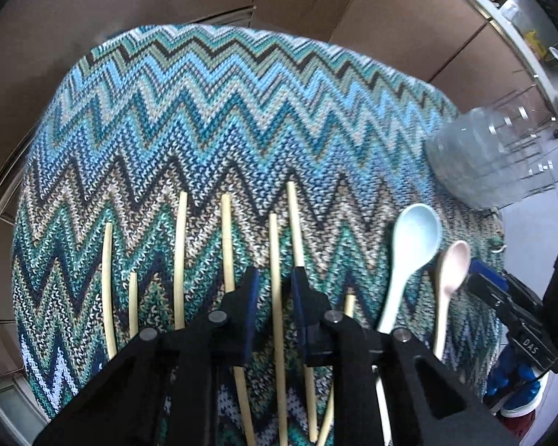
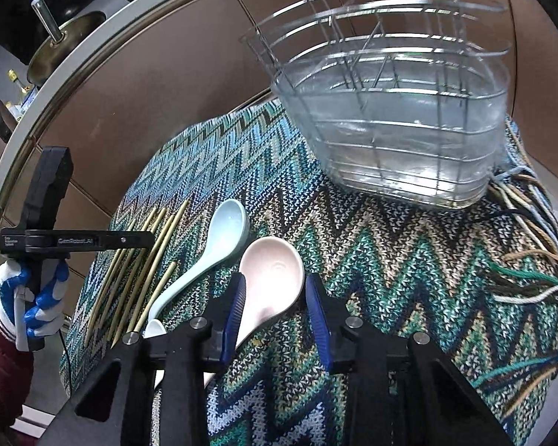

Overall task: Organize utensils
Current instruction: 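Grasp a bamboo chopstick with the left tool while the right tool grasps the pink spoon, then lower the chopstick and pink spoon into the wire holder and open both tools, then lift both open tools out of the wire holder, then grasp a white spoon with the right tool while the left tool grasps another chopstick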

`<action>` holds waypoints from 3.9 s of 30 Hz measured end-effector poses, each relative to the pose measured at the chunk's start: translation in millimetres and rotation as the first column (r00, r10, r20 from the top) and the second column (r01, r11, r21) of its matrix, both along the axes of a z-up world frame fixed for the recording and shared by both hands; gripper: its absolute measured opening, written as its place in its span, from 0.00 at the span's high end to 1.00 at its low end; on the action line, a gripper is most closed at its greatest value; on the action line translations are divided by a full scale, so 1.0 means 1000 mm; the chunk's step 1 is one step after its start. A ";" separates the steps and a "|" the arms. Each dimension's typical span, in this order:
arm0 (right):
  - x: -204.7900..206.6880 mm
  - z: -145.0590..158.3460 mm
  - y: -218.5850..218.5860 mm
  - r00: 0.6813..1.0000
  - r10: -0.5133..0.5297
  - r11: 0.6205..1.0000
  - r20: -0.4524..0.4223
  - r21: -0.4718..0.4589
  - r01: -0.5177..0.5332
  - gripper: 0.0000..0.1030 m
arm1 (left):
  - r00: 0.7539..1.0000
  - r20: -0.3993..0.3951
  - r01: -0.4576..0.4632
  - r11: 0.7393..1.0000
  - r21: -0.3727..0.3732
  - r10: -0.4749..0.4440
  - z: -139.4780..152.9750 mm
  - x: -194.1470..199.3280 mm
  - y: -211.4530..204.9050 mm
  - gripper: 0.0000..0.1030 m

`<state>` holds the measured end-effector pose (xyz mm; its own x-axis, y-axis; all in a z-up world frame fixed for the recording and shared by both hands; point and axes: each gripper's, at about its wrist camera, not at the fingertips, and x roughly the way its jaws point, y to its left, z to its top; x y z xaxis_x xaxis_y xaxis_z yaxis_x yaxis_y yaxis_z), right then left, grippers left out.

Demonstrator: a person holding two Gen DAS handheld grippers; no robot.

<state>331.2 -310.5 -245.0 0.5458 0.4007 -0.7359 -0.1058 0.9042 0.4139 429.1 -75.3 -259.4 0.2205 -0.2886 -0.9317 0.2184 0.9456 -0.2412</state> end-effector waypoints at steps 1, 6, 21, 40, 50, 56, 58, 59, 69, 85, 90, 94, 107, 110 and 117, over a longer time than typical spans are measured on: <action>0.004 -0.003 0.001 1.000 0.005 1.000 -0.005 -0.002 -0.005 0.72 | 1.000 -0.007 -0.002 1.000 0.004 0.002 -0.003 0.002 0.000 0.85; 0.019 -0.014 0.001 0.999 0.034 0.999 -0.034 0.006 -0.034 0.77 | 1.000 -0.014 -0.007 0.999 0.031 0.008 -0.009 0.009 -0.008 0.88; -0.027 0.033 0.006 0.990 0.028 0.993 0.140 -0.121 -0.011 0.93 | 0.973 0.214 -0.064 0.994 -0.093 0.083 0.053 -0.038 0.005 0.96; -0.057 0.189 -0.038 0.732 -0.199 0.902 0.652 -0.170 0.397 0.94 | 0.733 0.663 0.104 0.939 -0.327 0.150 0.257 -0.041 -0.099 0.96; 0.006 0.155 -0.054 0.663 -0.276 0.816 0.696 -0.195 0.544 0.94 | 0.618 0.752 0.059 0.941 -0.334 0.229 0.232 0.007 -0.187 0.96; 0.015 0.118 -0.054 0.681 -0.271 0.813 0.680 -0.218 0.540 0.92 | 0.538 0.812 -0.003 0.964 -0.267 0.227 0.180 0.013 -0.214 0.94; 0.018 0.107 -0.055 0.692 -0.268 0.817 0.670 -0.223 0.532 0.91 | 0.537 0.817 -0.011 0.971 -0.240 0.208 0.167 0.015 -0.220 0.93; 0.018 0.104 -0.056 0.695 -0.268 0.818 0.667 -0.225 0.530 0.91 | 0.541 0.817 -0.010 0.973 -0.232 0.200 0.161 0.016 -0.221 0.92; 0.006 0.087 -0.056 0.731 -0.290 0.829 0.618 -0.219 0.514 0.75 | 0.526 0.832 0.011 0.977 -0.214 0.176 0.159 -0.006 -0.199 0.74; -0.113 0.173 -0.020 0.636 -0.295 0.821 0.713 -0.151 0.550 0.18 | 0.447 0.877 -0.007 0.981 -0.193 0.176 0.267 -0.124 -0.072 0.38; -0.163 0.201 0.002 0.611 -0.291 0.838 0.736 -0.112 0.534 0.00 | 0.381 0.909 -0.053 0.986 -0.159 0.167 0.291 -0.175 -0.022 0.36; -0.198 0.218 0.021 0.597 -0.272 0.858 0.755 -0.091 0.506 0.00 | 0.349 0.916 -0.130 0.979 -0.159 0.195 0.304 -0.214 0.022 0.30; -0.257 0.243 0.079 0.608 -0.175 0.929 0.775 -0.074 0.363 0.00 | 0.286 0.904 -0.285 0.929 -0.237 0.318 0.293 -0.280 0.131 0.26; -0.249 0.236 0.084 0.652 -0.166 0.936 0.740 -0.089 0.340 0.00 | 0.337 0.886 -0.298 0.929 -0.220 0.318 0.282 -0.279 0.147 0.26; -0.218 0.202 0.080 0.763 -0.159 0.961 0.626 -0.080 0.266 0.00 | 0.522 0.792 -0.272 0.942 -0.196 0.315 0.242 -0.253 0.162 0.26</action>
